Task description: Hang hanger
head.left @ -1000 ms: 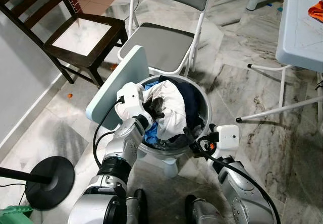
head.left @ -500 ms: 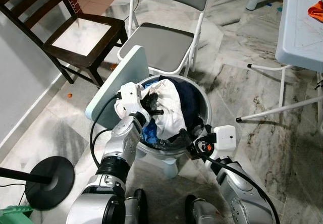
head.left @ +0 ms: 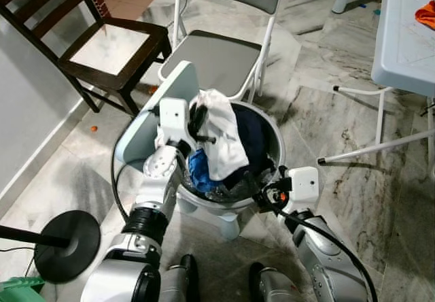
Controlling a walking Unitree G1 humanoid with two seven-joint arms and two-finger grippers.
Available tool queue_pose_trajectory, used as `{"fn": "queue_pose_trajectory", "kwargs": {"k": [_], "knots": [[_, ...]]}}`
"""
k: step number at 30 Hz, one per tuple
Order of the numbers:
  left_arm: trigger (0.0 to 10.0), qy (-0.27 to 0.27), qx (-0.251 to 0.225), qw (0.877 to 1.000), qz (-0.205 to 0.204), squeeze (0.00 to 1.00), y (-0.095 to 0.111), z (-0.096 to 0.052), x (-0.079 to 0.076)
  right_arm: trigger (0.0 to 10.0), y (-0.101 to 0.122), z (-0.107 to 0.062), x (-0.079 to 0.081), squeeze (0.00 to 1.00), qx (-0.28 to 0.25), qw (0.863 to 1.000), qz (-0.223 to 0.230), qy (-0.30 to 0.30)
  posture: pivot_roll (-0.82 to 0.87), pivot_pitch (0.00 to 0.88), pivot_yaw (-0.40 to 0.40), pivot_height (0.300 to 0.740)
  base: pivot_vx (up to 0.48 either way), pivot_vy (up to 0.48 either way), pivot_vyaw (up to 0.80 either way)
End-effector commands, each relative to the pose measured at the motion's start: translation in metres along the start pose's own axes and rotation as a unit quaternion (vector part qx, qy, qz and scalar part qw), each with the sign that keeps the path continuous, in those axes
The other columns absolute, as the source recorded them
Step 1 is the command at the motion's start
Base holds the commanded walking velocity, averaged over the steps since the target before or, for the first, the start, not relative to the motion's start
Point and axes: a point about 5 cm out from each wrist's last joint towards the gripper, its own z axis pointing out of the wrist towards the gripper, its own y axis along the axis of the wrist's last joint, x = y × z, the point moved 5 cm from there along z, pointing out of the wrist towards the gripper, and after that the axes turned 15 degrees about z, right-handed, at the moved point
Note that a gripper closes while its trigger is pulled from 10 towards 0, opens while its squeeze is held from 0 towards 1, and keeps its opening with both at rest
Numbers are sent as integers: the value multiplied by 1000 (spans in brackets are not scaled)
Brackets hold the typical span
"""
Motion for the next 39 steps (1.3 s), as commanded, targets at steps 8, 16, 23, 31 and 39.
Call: {"fn": "queue_pose_trajectory", "kwargs": {"k": [8,16,23,31,39], "knots": [[0,-95,-136,984,64,0,55,-11,-33,10000,-5,0,-4,0,8,1000,-7,-4,-131,247,69,740,0,0,0],[0,-123,-260,956,64,0,124,-28,-33,10000,-6,3,-7,0,11,1000,-17,-5,-115,244,54,740,0,0,0],[0,-85,-288,954,-19,0,164,-15,-15,10000,-7,5,-8,0,13,1000,-21,-3,-107,240,45,740,0,0,0],[0,-137,-216,965,-61,0,131,-10,-32,10000,-6,8,-7,0,10,1000,-24,-2,-108,236,49,740,0,0,0],[0,-230,83,964,-101,0,-34,-78,-80,10000,-12,1,-12,0,18,999,-28,-12,-121,251,42,740,0,0,0]]}}
